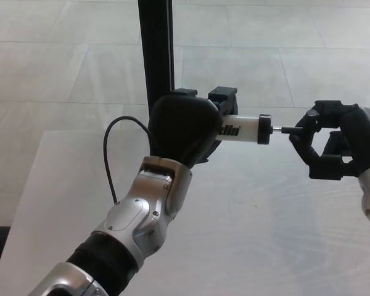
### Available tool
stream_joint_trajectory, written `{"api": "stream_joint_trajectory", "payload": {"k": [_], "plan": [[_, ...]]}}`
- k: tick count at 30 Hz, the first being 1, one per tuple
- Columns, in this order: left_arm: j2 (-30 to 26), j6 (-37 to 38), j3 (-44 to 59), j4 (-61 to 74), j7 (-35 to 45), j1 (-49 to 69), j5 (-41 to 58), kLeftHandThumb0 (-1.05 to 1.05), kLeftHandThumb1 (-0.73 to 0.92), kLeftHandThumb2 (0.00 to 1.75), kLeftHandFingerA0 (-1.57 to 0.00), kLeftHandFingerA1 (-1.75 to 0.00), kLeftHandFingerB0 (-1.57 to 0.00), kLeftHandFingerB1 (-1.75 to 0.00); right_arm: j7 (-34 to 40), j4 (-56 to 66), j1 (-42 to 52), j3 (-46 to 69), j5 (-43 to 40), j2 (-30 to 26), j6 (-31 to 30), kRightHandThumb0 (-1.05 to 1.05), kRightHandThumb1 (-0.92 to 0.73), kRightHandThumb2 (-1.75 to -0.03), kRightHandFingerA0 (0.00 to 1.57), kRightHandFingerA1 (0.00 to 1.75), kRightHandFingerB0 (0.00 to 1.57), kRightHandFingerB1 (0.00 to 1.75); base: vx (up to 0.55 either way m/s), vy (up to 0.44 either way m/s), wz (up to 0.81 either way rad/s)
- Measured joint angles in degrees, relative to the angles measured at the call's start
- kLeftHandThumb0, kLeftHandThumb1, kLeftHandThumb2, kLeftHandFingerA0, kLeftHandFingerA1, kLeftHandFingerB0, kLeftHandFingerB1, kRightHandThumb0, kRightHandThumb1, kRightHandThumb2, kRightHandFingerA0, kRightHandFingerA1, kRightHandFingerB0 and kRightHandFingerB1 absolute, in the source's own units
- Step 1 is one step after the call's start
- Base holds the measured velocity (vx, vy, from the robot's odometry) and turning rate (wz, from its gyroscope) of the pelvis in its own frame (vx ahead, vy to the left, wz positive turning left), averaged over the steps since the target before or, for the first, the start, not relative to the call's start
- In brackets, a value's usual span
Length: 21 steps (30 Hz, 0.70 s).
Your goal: The robot uses its left hand to lift the air pump kept on the middle of the desk and use the right hand to pull out the handle
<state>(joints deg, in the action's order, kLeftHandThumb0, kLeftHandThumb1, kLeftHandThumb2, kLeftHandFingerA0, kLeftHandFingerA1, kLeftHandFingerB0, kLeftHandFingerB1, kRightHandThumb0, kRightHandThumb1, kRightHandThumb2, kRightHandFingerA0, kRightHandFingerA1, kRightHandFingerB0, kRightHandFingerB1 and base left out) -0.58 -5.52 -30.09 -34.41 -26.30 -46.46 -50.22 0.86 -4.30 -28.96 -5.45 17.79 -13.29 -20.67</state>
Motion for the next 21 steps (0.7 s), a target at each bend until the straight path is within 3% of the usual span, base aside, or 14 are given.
{"api": "stream_joint_trajectory", "payload": {"k": [6,7,13,14,21], "plan": [[-0.2,0.0,0.1,0.0,-1.0,0.2,0.0,-0.10,0.62,0.75,-0.87,-1.75,-0.63,-1.45,0.1,0.0,-0.1,1.2,0.6,-0.7,-0.4,-0.21,-0.43,-1.16,0.94,1.72,0.84,1.53,0.00,0.000,0.00],[-0.4,0.0,0.1,0.0,-1.2,0.2,0.0,-0.12,0.63,0.76,-0.85,-1.70,-0.66,-1.39,0.1,0.0,-0.1,1.4,0.6,-0.7,-0.4,-0.21,-0.47,-1.06,0.93,1.73,0.84,1.54,0.00,0.000,0.00],[-1.9,0.6,0.1,-1.0,-2.5,0.2,-0.1,-0.13,0.62,0.79,-0.87,-1.71,-0.66,-1.41,0.1,-0.4,-0.1,2.5,0.8,-1.5,-0.4,-0.20,-0.50,-0.95,0.96,1.69,0.86,1.50,0.00,0.000,0.00],[-2.0,0.7,0.1,-1.2,-2.7,0.2,-0.1,-0.13,0.63,0.79,-0.86,-1.74,-0.64,-1.43,0.1,-0.4,-0.1,2.7,0.9,-1.7,-0.4,-0.19,-0.48,-1.06,0.95,1.69,0.85,1.50,0.00,0.000,0.00],[-3.3,1.9,0.2,-2.2,-3.9,0.7,0.0,-0.13,0.62,0.79,-0.86,-1.68,-0.70,-1.34,0.1,-1.7,-0.1,4.5,0.9,-3.0,0.3,-0.16,-0.41,-1.14,0.97,1.60,0.90,1.45,0.00,0.000,0.00]]}}
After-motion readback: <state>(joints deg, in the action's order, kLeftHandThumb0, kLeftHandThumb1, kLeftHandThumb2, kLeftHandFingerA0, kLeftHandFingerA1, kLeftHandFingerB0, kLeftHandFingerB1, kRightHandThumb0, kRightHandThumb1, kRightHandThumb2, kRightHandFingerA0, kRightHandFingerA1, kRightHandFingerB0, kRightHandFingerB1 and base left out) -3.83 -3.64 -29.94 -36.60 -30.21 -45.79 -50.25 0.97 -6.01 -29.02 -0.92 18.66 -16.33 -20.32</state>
